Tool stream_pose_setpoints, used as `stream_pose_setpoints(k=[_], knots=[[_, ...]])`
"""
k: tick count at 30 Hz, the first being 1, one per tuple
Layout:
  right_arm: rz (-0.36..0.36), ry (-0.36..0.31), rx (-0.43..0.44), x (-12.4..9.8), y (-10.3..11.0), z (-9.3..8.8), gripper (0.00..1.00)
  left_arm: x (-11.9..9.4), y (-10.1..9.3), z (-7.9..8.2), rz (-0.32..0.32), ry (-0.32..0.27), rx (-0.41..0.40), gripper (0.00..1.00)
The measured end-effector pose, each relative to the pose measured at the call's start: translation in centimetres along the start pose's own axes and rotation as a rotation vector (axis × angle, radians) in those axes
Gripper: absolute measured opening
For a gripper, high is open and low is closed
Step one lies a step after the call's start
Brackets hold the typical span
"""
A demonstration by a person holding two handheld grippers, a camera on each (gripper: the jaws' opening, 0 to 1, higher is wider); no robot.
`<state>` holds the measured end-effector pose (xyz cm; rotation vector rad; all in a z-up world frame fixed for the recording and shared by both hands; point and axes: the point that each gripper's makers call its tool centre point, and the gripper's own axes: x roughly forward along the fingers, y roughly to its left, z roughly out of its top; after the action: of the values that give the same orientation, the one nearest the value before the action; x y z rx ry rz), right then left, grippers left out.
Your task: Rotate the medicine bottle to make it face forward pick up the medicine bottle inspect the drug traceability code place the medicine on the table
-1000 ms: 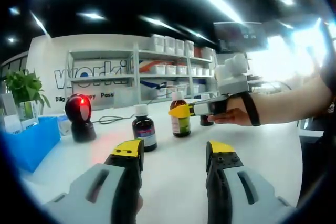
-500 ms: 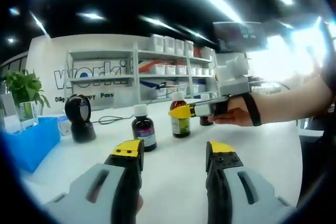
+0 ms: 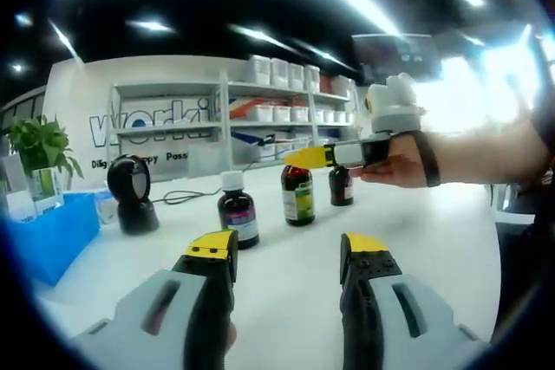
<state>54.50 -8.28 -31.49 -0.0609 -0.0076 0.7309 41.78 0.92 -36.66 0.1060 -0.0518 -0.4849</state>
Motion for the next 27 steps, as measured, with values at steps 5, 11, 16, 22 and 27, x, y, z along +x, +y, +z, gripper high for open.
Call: stream_pose_setpoints(k=[5, 11, 16, 22, 27], knots=[[0.031, -0.017, -0.009, -2.4, 0.5, 1.2, 0.43, 0.0, 0.0, 0.0, 0.0, 0.003, 0.003, 0.38], [0.025, -0.026, -0.06, -4.1, -0.5, 1.8, 0.41, 0.1, 0.1, 0.0, 0.003, 0.003, -0.003, 0.38], [0.04, -0.055, -0.029, -5.2, -1.1, 2.5, 0.41, 0.0, 0.8, -0.1, 0.018, 0.002, -0.046, 0.37], [0.027, -0.064, 0.008, -6.9, -1.8, 2.4, 0.38, -0.1, 0.8, 0.0, 0.024, -0.002, -0.038, 0.37], [-0.001, -0.086, -0.018, -8.7, -2.5, 2.5, 0.35, -0.1, 0.7, 0.0, 0.019, -0.001, -0.036, 0.37]])
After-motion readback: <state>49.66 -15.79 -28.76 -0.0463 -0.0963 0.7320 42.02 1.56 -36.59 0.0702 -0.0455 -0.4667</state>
